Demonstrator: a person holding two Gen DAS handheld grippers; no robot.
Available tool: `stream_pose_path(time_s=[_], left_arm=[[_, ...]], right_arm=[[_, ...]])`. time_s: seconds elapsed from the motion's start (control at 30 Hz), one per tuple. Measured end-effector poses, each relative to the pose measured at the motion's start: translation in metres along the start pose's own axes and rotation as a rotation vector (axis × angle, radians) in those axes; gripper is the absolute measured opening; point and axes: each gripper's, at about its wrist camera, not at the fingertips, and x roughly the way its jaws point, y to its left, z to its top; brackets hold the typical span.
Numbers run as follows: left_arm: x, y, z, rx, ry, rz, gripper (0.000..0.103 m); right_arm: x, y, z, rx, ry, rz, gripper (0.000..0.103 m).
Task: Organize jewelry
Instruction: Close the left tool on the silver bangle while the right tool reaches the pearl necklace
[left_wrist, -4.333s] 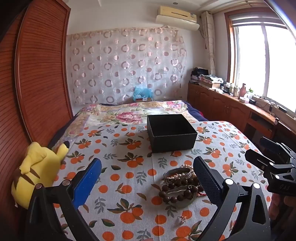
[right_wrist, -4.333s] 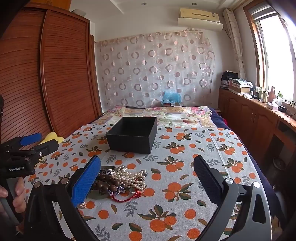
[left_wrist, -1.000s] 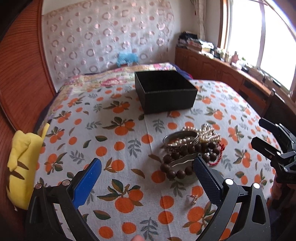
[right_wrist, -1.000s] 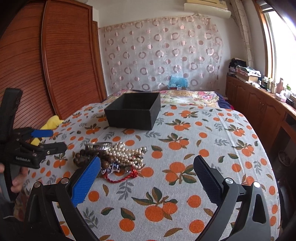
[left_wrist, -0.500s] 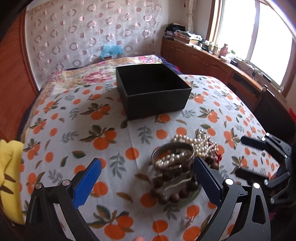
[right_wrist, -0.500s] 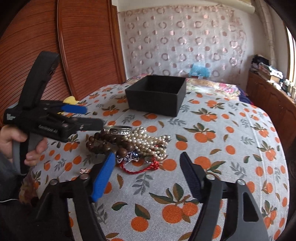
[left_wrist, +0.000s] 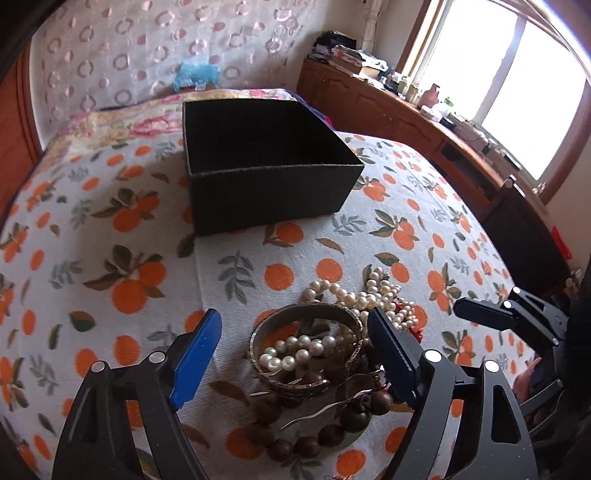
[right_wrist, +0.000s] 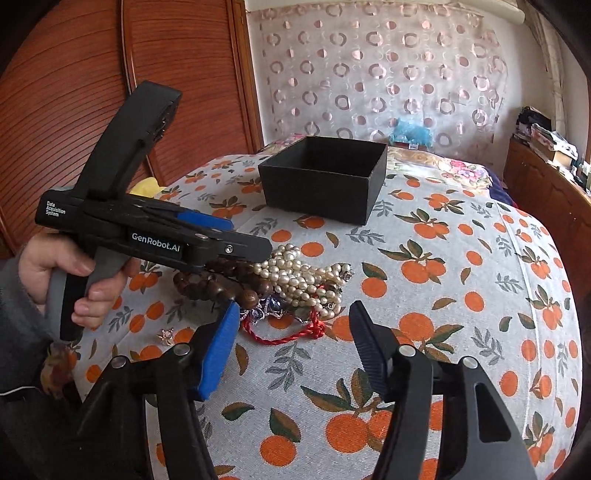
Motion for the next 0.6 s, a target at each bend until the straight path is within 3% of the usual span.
stream_pose_path(time_s=[0.13,0.27,0.43,0.6], left_arm=[[0.0,0.002,0.0,-0.024,0.004,-0.037,0.057],[-0.004,0.001,-0.003,-0.016,-0.006,-0.035,0.057],[-0.019,0.002,-0.006,-0.001,-0.071,0.029,0.057],[-0.04,0.003,-0.01,0.018,-0.143,0.099,0.057]], right_arm=[[0.001,-0.003,0.0,-0.004,0.008,0.01,0.064],[0.005,-0.006,0.001,-0.013,0.02,0.01,0.064],[0.008,-0.008,0.004,-0.028,0.028,0.009,0.064],[0.016,-0.014,0.013,-0.042,0.052,0.023,0.044]])
